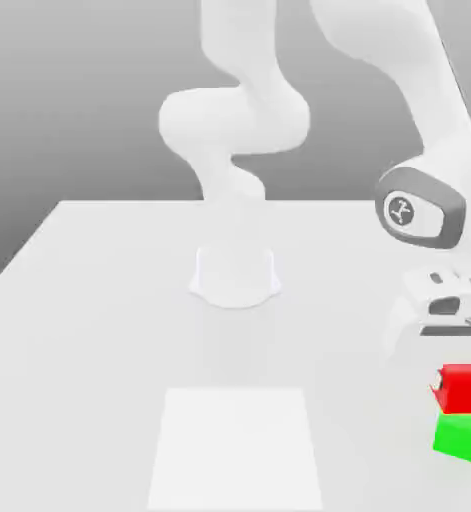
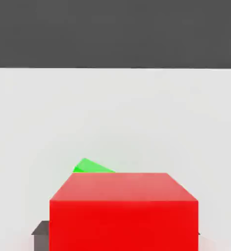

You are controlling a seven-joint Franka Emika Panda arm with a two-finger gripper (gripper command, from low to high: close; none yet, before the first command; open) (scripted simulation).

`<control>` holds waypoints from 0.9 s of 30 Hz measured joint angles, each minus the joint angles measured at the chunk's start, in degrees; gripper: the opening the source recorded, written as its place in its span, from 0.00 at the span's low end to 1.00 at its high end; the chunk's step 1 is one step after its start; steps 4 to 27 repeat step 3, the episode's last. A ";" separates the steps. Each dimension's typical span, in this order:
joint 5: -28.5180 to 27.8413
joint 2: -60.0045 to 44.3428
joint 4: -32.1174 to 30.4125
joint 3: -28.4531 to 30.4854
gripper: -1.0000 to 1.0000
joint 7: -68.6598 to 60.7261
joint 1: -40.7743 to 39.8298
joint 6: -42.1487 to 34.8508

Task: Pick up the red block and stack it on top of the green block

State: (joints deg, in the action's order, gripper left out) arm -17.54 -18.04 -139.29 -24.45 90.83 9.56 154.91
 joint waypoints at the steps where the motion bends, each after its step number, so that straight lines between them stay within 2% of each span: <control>1: 0.00 0.00 0.00 0.00 1.00 0.00 0.00 0.00; 27: 0.00 0.00 0.00 0.00 1.00 0.00 0.00 0.00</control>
